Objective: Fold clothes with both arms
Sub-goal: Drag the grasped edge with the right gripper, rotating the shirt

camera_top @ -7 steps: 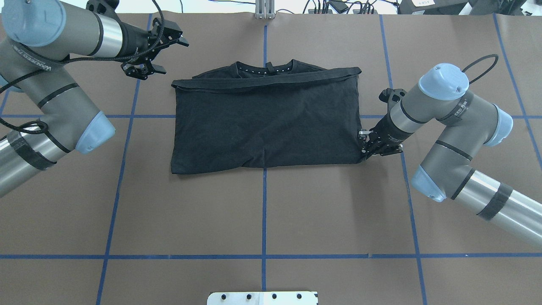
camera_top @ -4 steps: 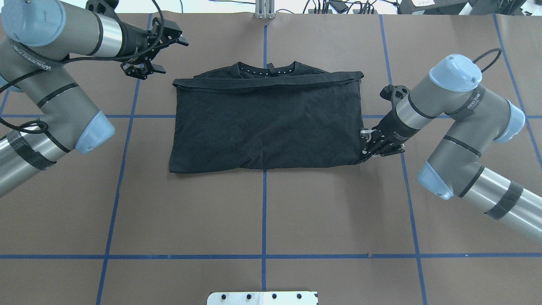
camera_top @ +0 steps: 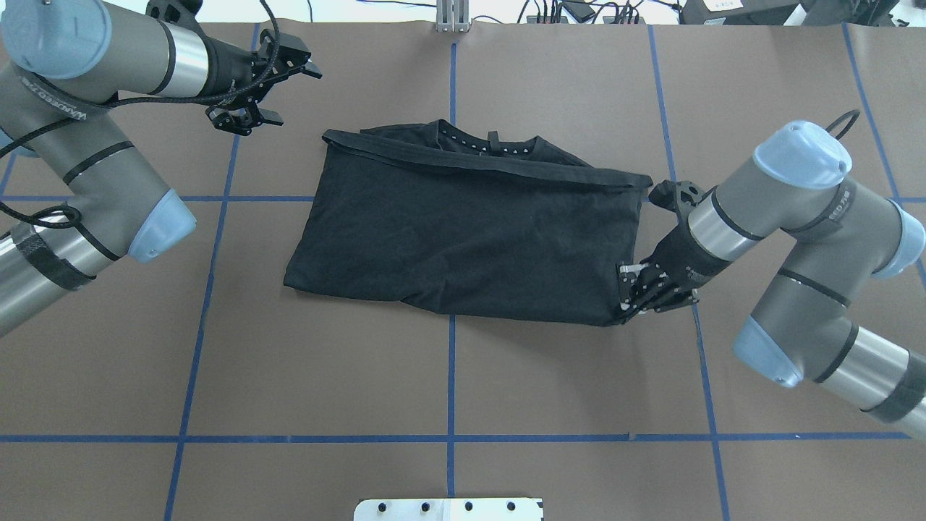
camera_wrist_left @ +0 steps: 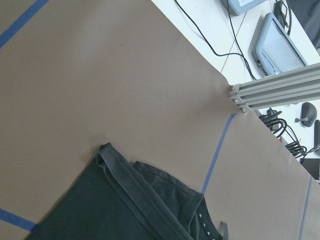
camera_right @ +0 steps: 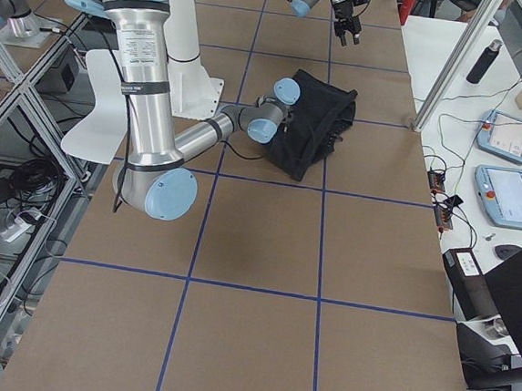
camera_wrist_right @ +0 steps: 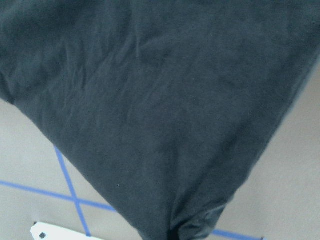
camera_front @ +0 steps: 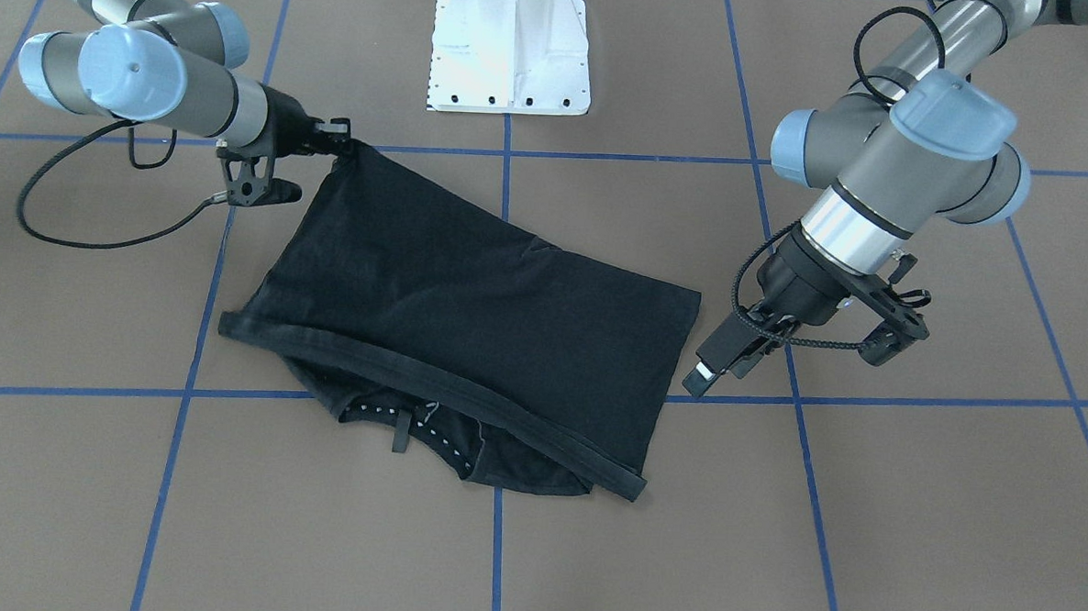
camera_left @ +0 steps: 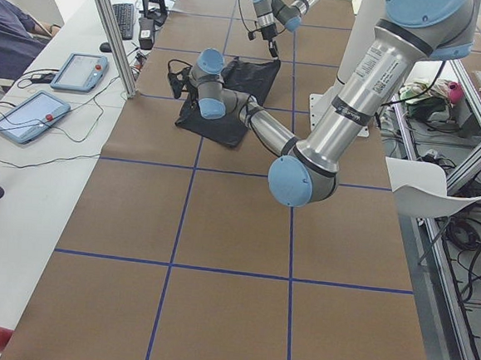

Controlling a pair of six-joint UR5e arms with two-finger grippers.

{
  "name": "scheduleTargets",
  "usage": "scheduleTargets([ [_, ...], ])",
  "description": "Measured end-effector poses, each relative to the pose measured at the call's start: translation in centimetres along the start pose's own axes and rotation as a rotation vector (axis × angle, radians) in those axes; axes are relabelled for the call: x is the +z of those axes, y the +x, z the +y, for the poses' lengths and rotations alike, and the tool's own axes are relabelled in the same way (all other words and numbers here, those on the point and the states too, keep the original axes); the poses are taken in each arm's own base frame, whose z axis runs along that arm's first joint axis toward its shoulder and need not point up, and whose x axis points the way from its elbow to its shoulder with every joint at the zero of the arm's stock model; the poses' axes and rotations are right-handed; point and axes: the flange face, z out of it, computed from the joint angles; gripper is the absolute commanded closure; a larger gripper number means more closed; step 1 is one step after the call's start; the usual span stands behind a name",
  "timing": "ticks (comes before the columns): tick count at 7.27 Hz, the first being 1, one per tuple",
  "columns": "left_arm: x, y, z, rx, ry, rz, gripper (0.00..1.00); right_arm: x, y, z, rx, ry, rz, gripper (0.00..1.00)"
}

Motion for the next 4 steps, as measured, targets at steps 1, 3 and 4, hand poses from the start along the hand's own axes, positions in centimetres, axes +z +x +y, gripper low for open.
scheduleTargets([
  [1, 0.1, -0.4, 0.0, -0.002, 0.000, -0.005, 0.00, 2.4, -1.6, 2.2, -0.025, -0.067, -0.001, 1.00],
  [3, -0.3, -0.5, 0.2, 0.000, -0.003, -0.001, 0.00, 5.6, -5.0, 4.9, -0.044, -0.148, -0.008, 0.02],
  [4, -0.5, -0.8, 0.3, 0.002, -0.005, -0.001, 0.00, 6.0, -6.1, 5.5, -0.039, -0.165, -0.014, 0.00],
])
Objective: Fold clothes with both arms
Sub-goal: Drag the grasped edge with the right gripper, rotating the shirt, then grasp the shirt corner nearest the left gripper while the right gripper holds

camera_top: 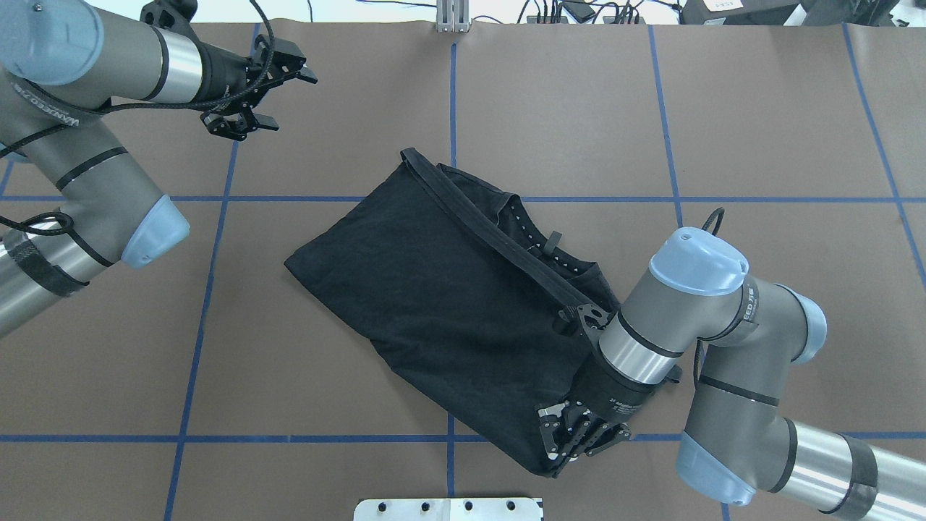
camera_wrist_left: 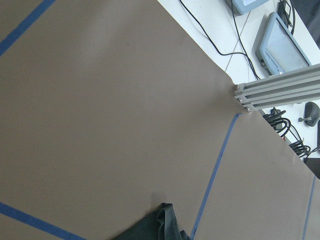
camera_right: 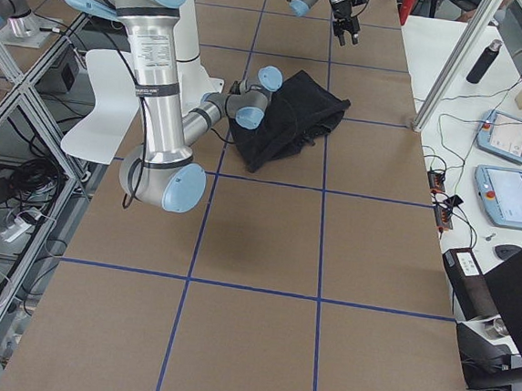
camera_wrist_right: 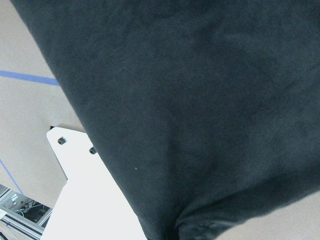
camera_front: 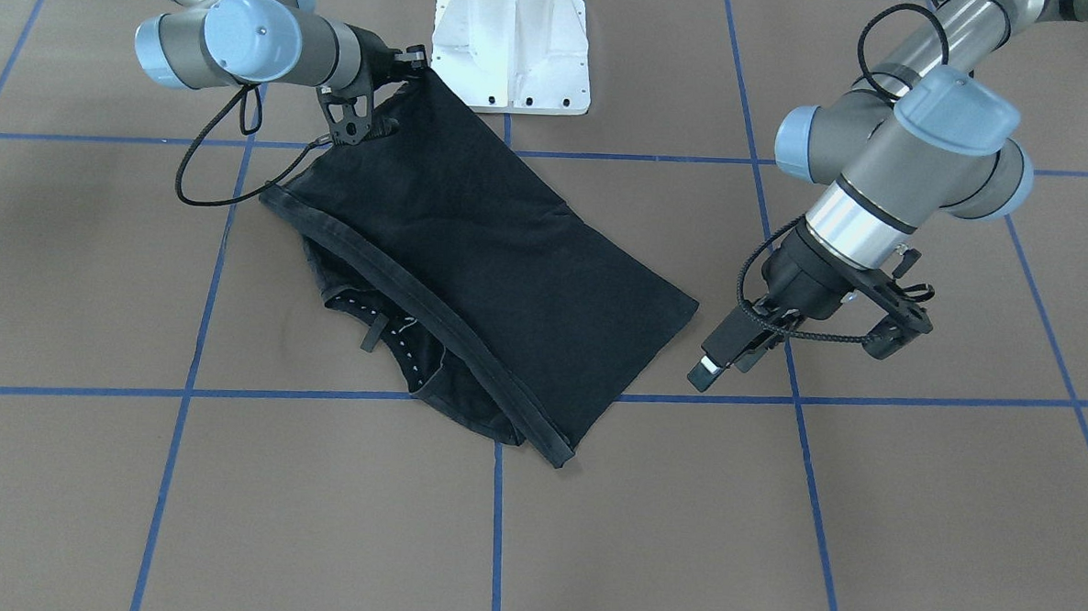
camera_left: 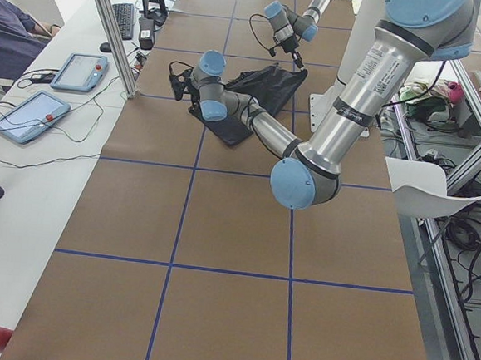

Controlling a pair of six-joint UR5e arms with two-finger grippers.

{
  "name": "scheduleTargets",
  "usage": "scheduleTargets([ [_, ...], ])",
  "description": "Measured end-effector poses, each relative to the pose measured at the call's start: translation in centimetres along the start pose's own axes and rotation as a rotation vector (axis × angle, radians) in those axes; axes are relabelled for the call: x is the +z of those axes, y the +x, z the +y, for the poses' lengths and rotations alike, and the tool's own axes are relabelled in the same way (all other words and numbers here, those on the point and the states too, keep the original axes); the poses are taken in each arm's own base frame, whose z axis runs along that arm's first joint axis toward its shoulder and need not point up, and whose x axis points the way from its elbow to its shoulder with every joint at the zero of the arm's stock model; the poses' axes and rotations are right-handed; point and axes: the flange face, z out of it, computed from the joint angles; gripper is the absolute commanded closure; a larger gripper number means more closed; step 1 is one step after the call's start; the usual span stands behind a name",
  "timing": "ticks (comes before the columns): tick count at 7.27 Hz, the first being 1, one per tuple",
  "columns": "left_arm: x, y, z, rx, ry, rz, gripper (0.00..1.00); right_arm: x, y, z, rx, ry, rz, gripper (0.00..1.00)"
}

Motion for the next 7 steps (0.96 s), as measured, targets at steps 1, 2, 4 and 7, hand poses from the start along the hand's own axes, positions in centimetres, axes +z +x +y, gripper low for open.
scheduleTargets([
  [1, -0.1, -0.5, 0.2, 0.002, -0.001, -0.002, 0.00, -0.7, -0.6, 0.2, 0.011, 0.005, -0.012, 0.00],
  [2, -0.1, -1.1, 0.8, 0.007, -0.009, -0.005, 0.00, -2.8, -0.7, -0.3, 0.029, 0.038, -0.029, 0.00],
  [4, 0.2, -3.2, 3.8, 0.026, -0.054, -0.023, 0.00, -9.0, -0.1, -2.4, 0.054, 0.154, -0.067, 0.00],
  [7, 1.3, -9.2, 6.1, 0.024, -0.049, -0.098, 0.01, -15.9, 0.4, -4.7, 0.075, 0.370, -0.095, 0.00],
])
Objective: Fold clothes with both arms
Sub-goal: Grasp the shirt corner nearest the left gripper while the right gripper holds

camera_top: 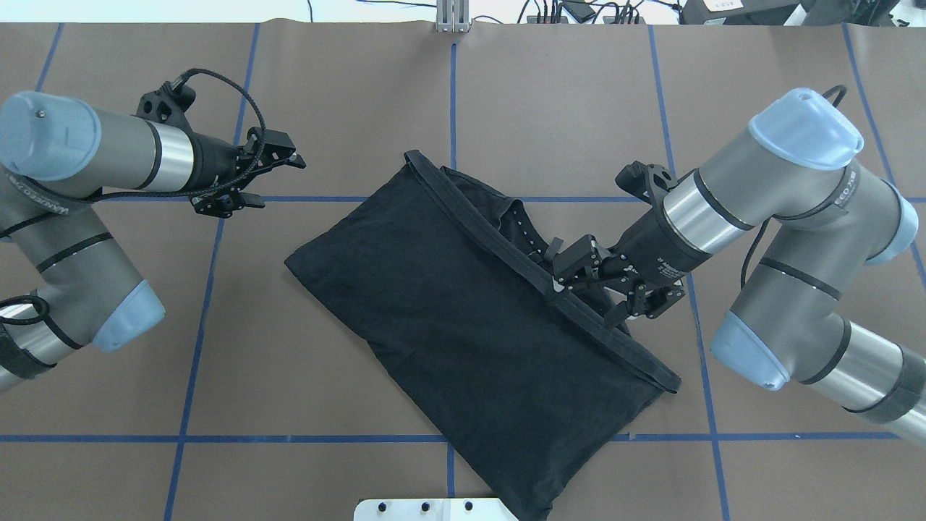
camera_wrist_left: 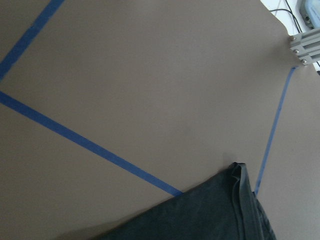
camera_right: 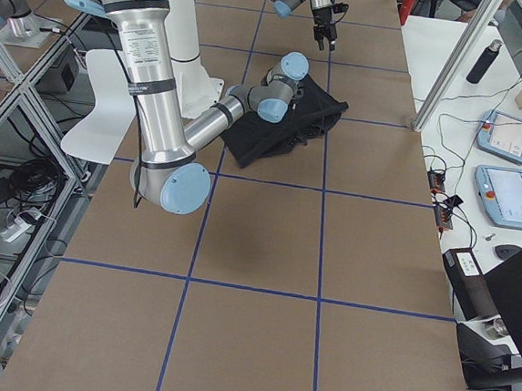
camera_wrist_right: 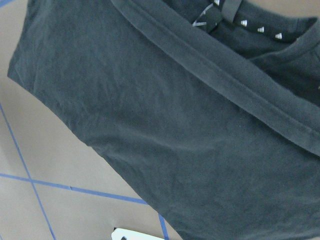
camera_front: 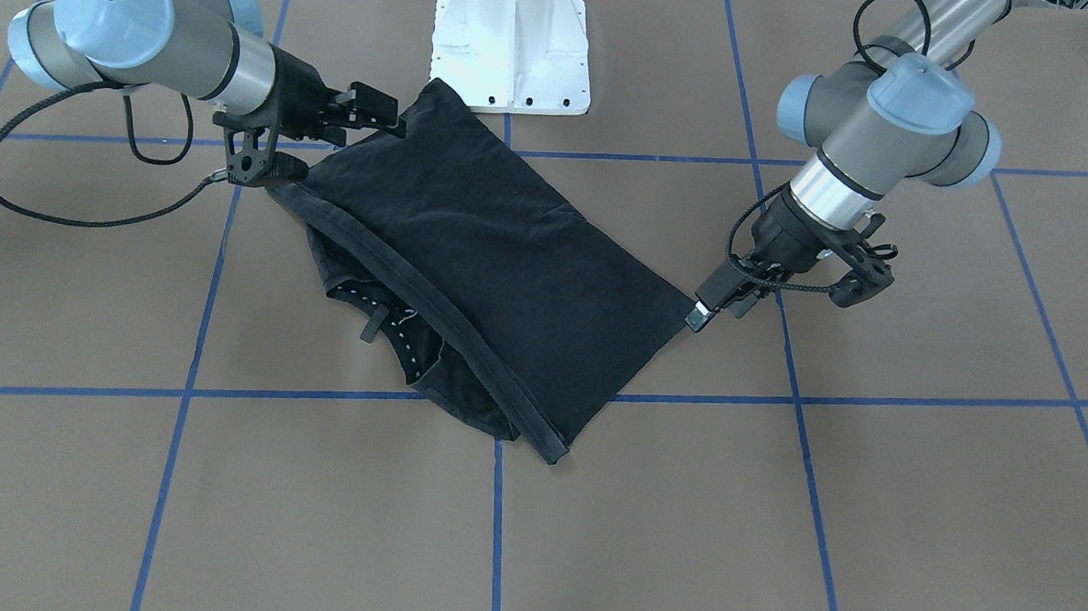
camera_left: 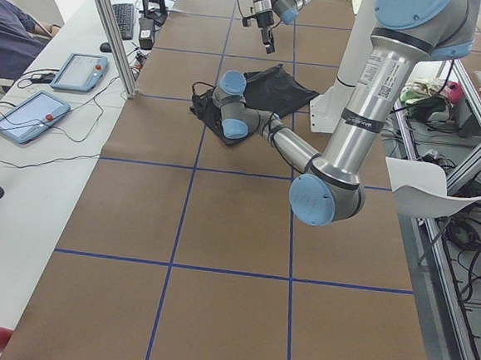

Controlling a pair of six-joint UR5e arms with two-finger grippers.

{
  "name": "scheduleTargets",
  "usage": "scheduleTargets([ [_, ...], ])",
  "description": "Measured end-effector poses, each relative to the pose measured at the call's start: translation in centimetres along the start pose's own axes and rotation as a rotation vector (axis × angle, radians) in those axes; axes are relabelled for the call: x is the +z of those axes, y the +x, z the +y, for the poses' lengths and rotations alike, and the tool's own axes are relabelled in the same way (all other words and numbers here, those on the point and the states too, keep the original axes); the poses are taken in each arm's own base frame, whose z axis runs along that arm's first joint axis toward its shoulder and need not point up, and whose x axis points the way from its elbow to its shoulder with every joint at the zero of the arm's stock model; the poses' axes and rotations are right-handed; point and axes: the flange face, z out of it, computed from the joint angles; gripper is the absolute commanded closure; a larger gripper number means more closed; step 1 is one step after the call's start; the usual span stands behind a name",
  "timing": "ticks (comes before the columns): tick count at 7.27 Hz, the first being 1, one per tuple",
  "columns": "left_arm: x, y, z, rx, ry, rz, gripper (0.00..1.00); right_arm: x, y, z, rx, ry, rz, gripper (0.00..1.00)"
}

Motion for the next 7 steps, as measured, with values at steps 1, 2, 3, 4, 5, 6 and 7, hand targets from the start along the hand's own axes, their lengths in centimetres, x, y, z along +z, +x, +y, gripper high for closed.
scheduleTargets([
  [1, 1.7, -1.4, 1.2, 0.004, 0.020, -0.027, 0.01, -0.8, -0.4, -0.7, -0.002, 0.041, -0.007, 0.00],
  [2, 3.6, -2.6, 2.3, 0.009, 0.036, -0.053, 0.01, -1.3, -0.7, -1.0, -0.004, 0.065, -0.012, 0.00],
  [3, 5.3, -3.7, 3.2, 0.014, 0.047, -0.078, 0.01, -1.5, -0.8, -1.2, -0.004, 0.082, -0.013, 0.00],
  [4, 6.6, -4.5, 4.2, 0.021, 0.051, -0.098, 0.02, -1.6, -0.9, -1.4, -0.004, 0.091, -0.013, 0.00],
  [5, 7.3, -5.0, 5.0, 0.027, 0.049, -0.108, 0.03, -1.7, -0.9, -1.5, -0.002, 0.097, -0.013, 0.00],
  [6, 7.5, -5.0, 5.4, 0.031, 0.046, -0.109, 0.04, -1.9, -0.9, -1.6, 0.000, 0.102, -0.014, 0.00],
  [7, 7.7, -5.1, 5.8, 0.035, 0.042, -0.112, 0.06, -2.1, -0.8, -1.7, 0.003, 0.106, -0.015, 0.00],
])
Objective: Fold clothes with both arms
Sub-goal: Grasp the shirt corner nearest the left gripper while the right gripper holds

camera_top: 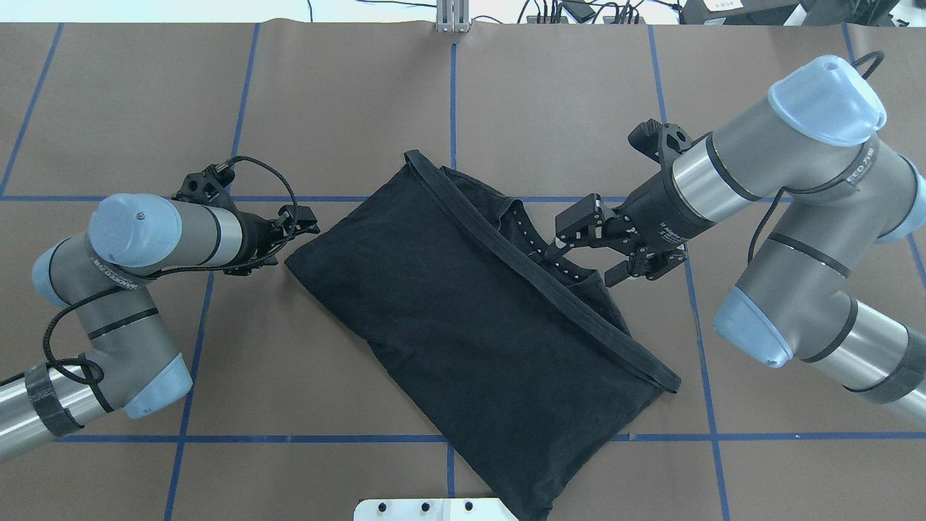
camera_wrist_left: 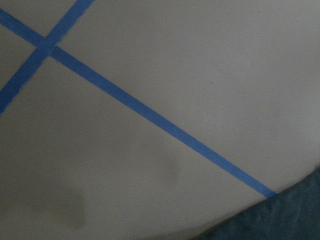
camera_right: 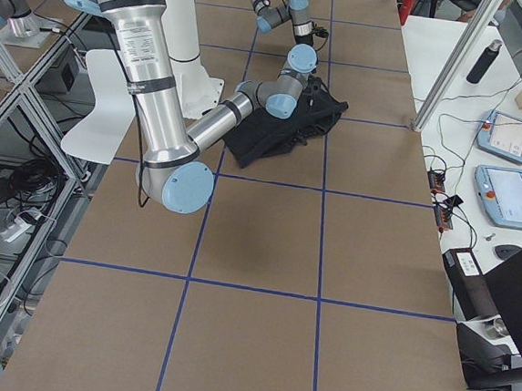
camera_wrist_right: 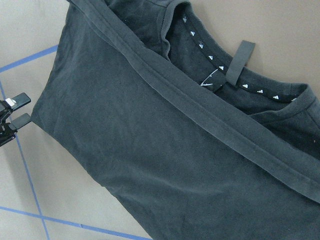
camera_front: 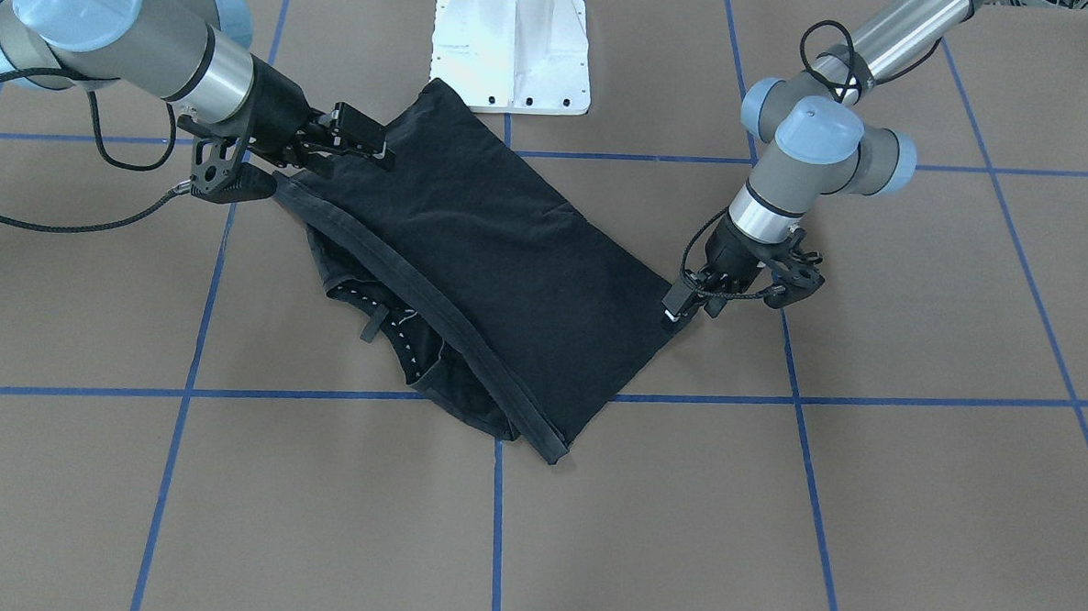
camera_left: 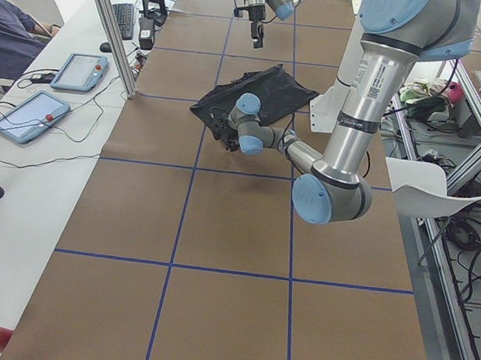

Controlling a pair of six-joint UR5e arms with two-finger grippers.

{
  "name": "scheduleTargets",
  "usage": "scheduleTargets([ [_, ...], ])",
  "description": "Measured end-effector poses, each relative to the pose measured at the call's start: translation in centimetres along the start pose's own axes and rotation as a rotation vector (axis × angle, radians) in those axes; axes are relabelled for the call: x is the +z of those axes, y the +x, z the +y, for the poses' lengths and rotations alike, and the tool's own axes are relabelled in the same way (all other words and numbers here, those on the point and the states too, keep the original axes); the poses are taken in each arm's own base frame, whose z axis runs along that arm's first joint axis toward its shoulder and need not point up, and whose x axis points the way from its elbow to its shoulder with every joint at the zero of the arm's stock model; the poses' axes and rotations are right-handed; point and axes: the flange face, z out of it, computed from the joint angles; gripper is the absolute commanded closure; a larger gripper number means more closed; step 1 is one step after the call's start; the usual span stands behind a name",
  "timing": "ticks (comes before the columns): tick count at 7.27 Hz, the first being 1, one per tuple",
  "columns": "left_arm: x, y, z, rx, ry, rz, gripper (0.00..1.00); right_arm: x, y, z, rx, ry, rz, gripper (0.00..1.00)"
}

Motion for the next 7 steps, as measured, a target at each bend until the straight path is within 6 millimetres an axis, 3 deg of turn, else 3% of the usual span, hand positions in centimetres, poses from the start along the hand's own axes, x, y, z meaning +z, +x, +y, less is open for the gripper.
scheduleTargets([
  [1, 0.22, -0.18, 0.42, 0.004, -0.005, -0.005, 0.07, -0.11, -0.02, -0.06, 0.002, 0.002, -0.001, 0.00],
  [2, 0.34, -0.21, 0.67, 0.005, -0.009, -0.008, 0.16, -0.18, -0.02, -0.11, 0.003, 0.003, -0.001, 0.00],
  [3, 0.36, -0.12, 0.79, 0.006, -0.011, -0.008, 0.33, -0.27, 0.00, -0.17, 0.004, 0.004, -0.002, 0.00],
  [4, 0.31, 0.00, 0.84, 0.007, -0.012, -0.006, 0.43, -0.37, 0.03, -0.23, 0.004, 0.005, -0.002, 0.00],
  [6, 0.12, 0.15, 0.95, 0.008, -0.013, -0.002, 1.00, -0.43, 0.04, -0.23, 0.006, 0.003, -0.003, 0.00],
  [7, -0.04, 0.25, 1.00, 0.009, -0.013, 0.002, 1.00, -0.46, 0.04, -0.24, 0.006, 0.002, -0.003, 0.00],
])
